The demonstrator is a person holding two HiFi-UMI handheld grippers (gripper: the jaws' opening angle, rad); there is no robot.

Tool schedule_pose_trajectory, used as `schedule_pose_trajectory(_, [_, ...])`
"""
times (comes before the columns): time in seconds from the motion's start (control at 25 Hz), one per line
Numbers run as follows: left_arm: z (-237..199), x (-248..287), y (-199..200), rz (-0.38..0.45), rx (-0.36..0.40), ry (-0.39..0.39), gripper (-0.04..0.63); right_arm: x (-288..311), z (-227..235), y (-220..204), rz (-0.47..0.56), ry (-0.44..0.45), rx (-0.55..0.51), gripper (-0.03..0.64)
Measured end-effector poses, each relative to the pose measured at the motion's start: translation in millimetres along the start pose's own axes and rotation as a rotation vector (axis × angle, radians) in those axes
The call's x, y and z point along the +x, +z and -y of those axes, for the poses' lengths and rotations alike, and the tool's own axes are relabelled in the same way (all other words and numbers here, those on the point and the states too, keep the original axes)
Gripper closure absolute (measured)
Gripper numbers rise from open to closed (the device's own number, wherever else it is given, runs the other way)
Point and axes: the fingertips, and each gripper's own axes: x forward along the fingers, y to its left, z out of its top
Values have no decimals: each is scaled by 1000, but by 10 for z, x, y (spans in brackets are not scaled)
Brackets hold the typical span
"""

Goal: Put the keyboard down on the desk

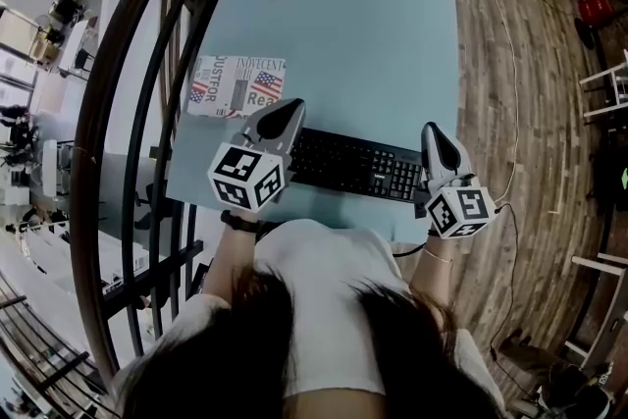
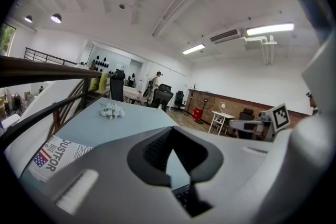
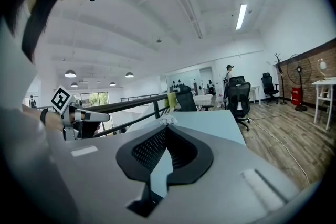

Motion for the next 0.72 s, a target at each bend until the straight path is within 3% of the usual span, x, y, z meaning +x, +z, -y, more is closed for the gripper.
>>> schedule_pose_trajectory(0.72, [-4, -40, 19, 4, 2, -1, 538, 4, -33, 21, -5, -4, 1, 617])
